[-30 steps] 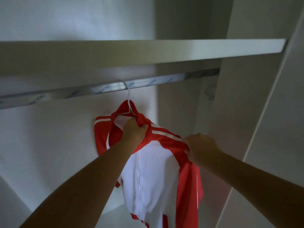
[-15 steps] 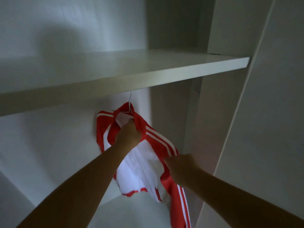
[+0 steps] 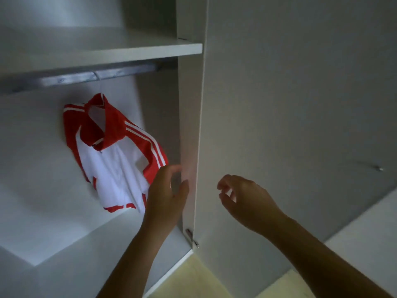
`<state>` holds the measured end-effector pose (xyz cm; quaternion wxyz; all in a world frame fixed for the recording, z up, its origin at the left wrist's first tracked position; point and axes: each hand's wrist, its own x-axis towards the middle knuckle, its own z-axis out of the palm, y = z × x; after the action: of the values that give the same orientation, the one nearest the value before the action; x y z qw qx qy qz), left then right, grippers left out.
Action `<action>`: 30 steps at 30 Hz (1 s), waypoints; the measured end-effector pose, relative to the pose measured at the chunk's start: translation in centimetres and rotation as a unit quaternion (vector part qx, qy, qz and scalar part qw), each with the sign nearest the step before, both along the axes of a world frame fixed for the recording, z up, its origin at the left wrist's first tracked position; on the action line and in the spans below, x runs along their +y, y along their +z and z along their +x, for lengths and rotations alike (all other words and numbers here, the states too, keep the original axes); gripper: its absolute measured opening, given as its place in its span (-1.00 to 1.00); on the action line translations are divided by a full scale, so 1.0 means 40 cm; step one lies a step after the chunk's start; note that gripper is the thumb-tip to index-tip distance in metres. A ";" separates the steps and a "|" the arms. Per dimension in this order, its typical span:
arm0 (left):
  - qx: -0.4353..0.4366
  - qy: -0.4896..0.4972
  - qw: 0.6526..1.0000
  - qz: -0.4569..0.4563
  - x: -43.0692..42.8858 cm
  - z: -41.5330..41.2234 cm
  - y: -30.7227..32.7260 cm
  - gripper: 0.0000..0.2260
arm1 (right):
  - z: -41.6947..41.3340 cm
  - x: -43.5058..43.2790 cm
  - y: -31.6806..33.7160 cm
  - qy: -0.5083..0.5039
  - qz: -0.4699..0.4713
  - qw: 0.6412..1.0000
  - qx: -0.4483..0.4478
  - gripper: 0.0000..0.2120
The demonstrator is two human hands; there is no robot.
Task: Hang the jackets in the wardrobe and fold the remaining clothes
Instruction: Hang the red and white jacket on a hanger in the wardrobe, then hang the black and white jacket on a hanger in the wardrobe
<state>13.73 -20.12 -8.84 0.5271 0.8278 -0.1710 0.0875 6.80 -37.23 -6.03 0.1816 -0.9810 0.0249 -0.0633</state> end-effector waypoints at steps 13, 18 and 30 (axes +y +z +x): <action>0.033 -0.361 0.928 -0.084 -0.518 -0.908 0.025 -0.90 | -1.101 -0.352 -0.005 -0.379 0.267 0.875 -0.138 -0.84; 0.063 -0.513 0.854 -0.065 -0.746 -1.247 0.023 -0.90 | -1.496 -0.451 -0.019 -0.536 0.313 0.747 -0.240 -0.78; 0.143 -0.744 0.652 0.024 -1.213 -1.850 -0.098 -0.85 | -2.067 -0.682 -0.103 -0.736 0.268 0.516 -0.347 -0.76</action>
<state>-60.28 -68.64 -12.75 0.4136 0.4375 -0.6541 -0.4578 -75.88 -64.53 -10.13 0.3186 -0.4177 0.6887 -0.4998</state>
